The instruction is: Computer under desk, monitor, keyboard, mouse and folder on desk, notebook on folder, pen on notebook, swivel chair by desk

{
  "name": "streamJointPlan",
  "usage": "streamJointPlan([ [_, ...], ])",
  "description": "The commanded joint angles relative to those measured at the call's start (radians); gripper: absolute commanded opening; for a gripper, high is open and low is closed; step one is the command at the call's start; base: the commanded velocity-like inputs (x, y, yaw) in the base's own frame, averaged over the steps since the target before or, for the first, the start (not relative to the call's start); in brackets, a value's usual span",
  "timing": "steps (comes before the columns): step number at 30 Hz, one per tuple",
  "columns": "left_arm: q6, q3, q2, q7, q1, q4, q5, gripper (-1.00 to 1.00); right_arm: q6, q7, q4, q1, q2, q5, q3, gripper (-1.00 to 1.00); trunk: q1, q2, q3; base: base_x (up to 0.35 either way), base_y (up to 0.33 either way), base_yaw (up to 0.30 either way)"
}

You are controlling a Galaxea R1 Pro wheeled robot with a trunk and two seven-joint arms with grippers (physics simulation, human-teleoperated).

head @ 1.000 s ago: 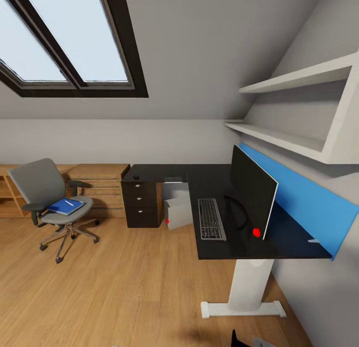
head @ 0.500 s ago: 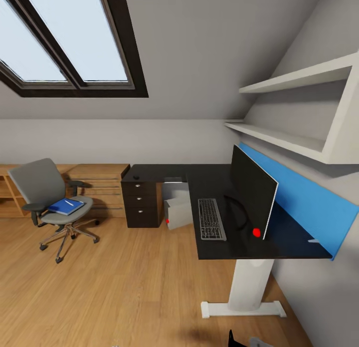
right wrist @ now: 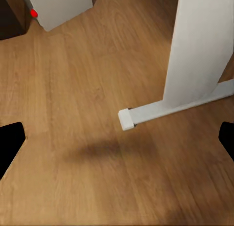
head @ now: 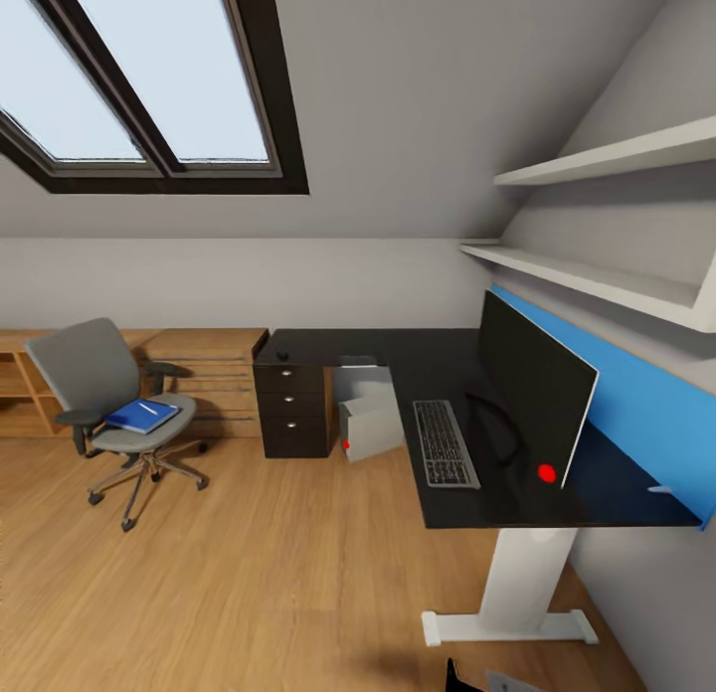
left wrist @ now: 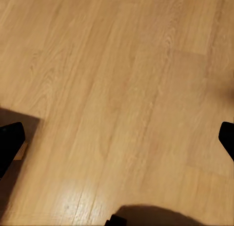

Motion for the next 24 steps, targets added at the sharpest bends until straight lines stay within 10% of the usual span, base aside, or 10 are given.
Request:
streamJointPlan([
  [1,0.005,-0.005,0.002,0.008,0.0,-0.002,0.005,1.0,-0.004,-0.007,0.0,-0.001,0.004,-0.007,0.01,1.0,0.001,-0.001,-0.001,0.122,0.272,0.0],
  [24,0.003,-0.008,0.0,0.008,0.0,0.07,0.003,1.0,-0.004,-0.002,0.002,-0.001,0.007,-0.004,0.022,1.0,0.001,-0.001,-0.001,0.223,0.232,0.0],
])
